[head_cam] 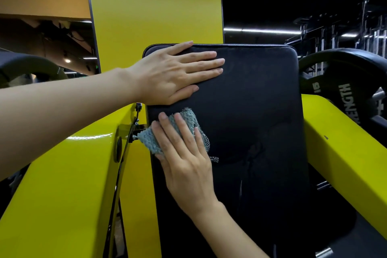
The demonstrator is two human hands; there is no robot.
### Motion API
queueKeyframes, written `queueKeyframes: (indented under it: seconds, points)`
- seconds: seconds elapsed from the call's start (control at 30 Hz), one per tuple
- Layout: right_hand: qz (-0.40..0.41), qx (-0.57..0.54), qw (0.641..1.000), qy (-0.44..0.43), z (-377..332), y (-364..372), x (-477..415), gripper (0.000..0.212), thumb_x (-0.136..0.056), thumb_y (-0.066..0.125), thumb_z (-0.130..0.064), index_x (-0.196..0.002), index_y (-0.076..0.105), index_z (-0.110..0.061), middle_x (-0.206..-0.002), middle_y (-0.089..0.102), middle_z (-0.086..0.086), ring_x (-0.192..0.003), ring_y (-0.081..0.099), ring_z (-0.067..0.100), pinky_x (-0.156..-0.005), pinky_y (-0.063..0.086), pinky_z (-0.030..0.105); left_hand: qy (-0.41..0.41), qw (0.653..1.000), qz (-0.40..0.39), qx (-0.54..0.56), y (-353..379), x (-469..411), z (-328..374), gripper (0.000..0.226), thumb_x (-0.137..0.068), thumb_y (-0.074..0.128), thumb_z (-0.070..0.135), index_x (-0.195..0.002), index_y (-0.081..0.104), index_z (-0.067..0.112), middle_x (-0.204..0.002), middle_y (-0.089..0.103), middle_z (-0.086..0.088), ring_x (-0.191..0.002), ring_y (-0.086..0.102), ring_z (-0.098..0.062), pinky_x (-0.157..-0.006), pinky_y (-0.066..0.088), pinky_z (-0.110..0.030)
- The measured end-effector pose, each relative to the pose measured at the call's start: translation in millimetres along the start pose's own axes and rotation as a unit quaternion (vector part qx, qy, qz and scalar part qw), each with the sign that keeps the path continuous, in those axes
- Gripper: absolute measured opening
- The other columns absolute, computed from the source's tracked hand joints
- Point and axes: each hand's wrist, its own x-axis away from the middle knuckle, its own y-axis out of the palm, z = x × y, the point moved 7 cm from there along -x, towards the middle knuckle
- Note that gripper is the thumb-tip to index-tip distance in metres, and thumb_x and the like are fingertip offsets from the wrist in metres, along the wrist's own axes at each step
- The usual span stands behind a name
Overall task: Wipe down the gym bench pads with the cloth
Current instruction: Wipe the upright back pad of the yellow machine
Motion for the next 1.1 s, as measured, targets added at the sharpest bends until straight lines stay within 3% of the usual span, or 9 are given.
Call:
queueKeyframes:
  seconds: [0.07, 0.23, 0.5, 0.7, 0.8, 0.93, 1.0, 1.1]
  points:
    - [0.005, -0.002, 1.000, 0.011, 12.9, -6.5, 2.1, 0.049, -0.103, 0.044, -0.025, -0.151, 0.036, -0.020, -0.159, 0.032, -0.004, -0.151, 0.019, 0.016, -0.122, 0.019, 0.040, -0.011, 0.999, -0.031, -0.023, 4.6, 0.2, -2.8, 0.059, -0.102, 0.017, 0.039, -0.157, 0.022, 0.018, -0.164, 0.017, 0.001, -0.152, 0.011, -0.018, -0.123, 0.006, -0.046]
    - [0.030, 0.006, 0.998, 0.062, 60.7, -23.9, 10.1, 0.045, -0.107, 0.032, -0.027, -0.151, 0.033, -0.019, -0.159, 0.031, -0.003, -0.150, 0.020, 0.016, -0.123, 0.015, 0.040, -0.029, 0.997, -0.060, -0.049, 7.4, -0.4, 0.7, 0.060, -0.103, 0.015, 0.042, -0.158, 0.014, 0.019, -0.165, 0.010, 0.002, -0.153, 0.006, -0.017, -0.123, 0.001, -0.049]
    - [0.076, -0.005, 0.983, 0.167, 148.9, -57.2, 25.4, 0.048, -0.105, 0.036, -0.025, -0.151, 0.035, -0.013, -0.159, 0.031, 0.000, -0.151, 0.017, 0.016, -0.123, 0.016, 0.041, -0.045, 0.996, -0.061, -0.053, 12.1, -1.3, 8.6, 0.060, -0.103, 0.016, 0.041, -0.158, 0.012, 0.017, -0.165, 0.007, 0.000, -0.153, 0.003, -0.018, -0.122, 0.000, -0.049]
    - [0.143, 0.001, 0.955, 0.259, 133.5, -50.6, 21.3, 0.050, -0.104, 0.035, -0.027, -0.151, 0.036, -0.010, -0.159, 0.031, 0.003, -0.151, 0.016, 0.021, -0.123, 0.014, 0.037, -0.050, 0.995, -0.054, -0.064, 13.8, -3.6, 11.7, 0.060, -0.103, 0.018, 0.041, -0.158, 0.014, 0.017, -0.165, 0.009, 0.000, -0.153, 0.005, -0.018, -0.122, 0.005, -0.050]
    - [0.126, -0.015, 0.965, 0.231, 98.8, -39.4, 15.2, 0.050, -0.104, 0.036, -0.027, -0.150, 0.038, -0.008, -0.159, 0.031, 0.004, -0.151, 0.018, 0.023, -0.122, 0.019, 0.041, -0.053, 0.995, -0.051, -0.067, 13.7, -4.3, 11.8, 0.060, -0.102, 0.019, 0.041, -0.158, 0.015, 0.017, -0.165, 0.011, 0.000, -0.153, 0.007, -0.018, -0.122, 0.008, -0.051]
    - [0.041, -0.014, 0.995, 0.091, 57.5, -21.9, 21.9, 0.048, -0.104, 0.039, -0.025, -0.151, 0.035, -0.016, -0.159, 0.031, 0.000, -0.151, 0.018, 0.019, -0.122, 0.020, 0.040, -0.056, 0.995, -0.058, -0.064, 13.6, -5.7, 12.6, 0.060, -0.103, 0.019, 0.041, -0.158, 0.015, 0.017, -0.165, 0.011, 0.000, -0.153, 0.008, -0.018, -0.122, 0.009, -0.052]
    - [0.015, -0.001, 0.999, 0.045, 63.1, -22.6, 25.7, 0.049, -0.104, 0.041, -0.024, -0.152, 0.032, -0.018, -0.160, 0.030, -0.003, -0.151, 0.019, 0.017, -0.122, 0.020, 0.038, -0.057, 0.995, -0.059, -0.064, 13.5, -6.1, 13.2, 0.060, -0.103, 0.019, 0.041, -0.158, 0.015, 0.016, -0.165, 0.010, -0.001, -0.153, 0.007, -0.019, -0.122, 0.009, -0.052]
    - [0.009, 0.001, 0.999, 0.044, 88.1, -31.5, 27.5, 0.049, -0.104, 0.040, -0.022, -0.152, 0.033, -0.017, -0.159, 0.031, -0.002, -0.150, 0.020, 0.016, -0.122, 0.019, 0.040, -0.061, 0.994, -0.061, -0.061, 14.4, -7.4, 15.9, 0.061, -0.103, 0.020, 0.039, -0.158, 0.015, 0.014, -0.166, 0.009, -0.002, -0.153, 0.006, -0.019, -0.122, 0.009, -0.051]
